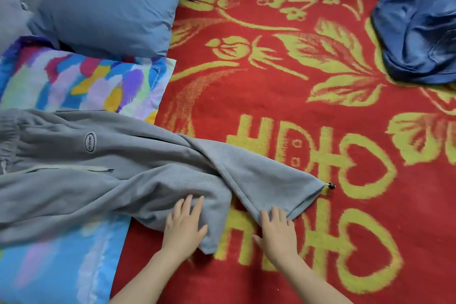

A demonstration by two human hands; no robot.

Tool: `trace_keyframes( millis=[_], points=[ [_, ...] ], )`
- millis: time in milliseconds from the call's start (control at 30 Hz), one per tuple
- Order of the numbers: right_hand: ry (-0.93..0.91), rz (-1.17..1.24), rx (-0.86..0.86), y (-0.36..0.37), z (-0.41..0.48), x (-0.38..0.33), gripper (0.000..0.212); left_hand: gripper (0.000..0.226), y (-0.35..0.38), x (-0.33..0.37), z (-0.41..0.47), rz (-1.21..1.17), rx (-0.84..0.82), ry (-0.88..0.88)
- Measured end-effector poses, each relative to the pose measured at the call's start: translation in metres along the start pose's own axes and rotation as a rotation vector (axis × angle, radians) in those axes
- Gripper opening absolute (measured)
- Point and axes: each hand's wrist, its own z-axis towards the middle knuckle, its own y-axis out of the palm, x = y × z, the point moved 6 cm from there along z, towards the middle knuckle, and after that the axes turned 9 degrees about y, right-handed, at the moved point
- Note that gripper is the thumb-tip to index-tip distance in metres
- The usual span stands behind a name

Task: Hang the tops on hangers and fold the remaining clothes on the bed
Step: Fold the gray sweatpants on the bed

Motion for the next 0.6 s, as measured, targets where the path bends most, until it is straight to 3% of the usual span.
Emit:
trace_keyframes(
  millis=[100, 233, 267, 400, 500, 600],
  points=[
    [-0.041, -0.043, 0.061, 0.016, 0.02, 0.005, 0.078, 0.088, 0.015, 0.001, 0.003, 0.038, -0.006, 0.017],
    [-0.161, -0.018, 0.04, -0.003, 0.036, 0.009, 0.045, 0.092, 0.034, -0.009, 0.009, 0.109, 0.04, 0.028],
    [-0.167, 0.076, 0.059, -0.023, 0.039, 0.011, 0.037, 0.09, 0.036, -0.009, 0.01, 0.092, 0.022, 0.034],
    [0.143, 0.569, 0.237, -0.126, 0.095, 0.062, 0.005, 0.074, 0.034, -0.006, 0.009, 0.036, 0.062, 0.035],
    [0.271, 0.72, 0.425, -0.206, 0.136, 0.099, 0.024, 0.057, 0.027, -0.005, 0.009, 0.012, 0.168, 0.029],
    [0.327, 0.494, 0.441, -0.221, 0.154, 0.098, 0.051, 0.028, 0.024, -0.009, 0.002, -0.129, 0.239, -0.029]
  ],
)
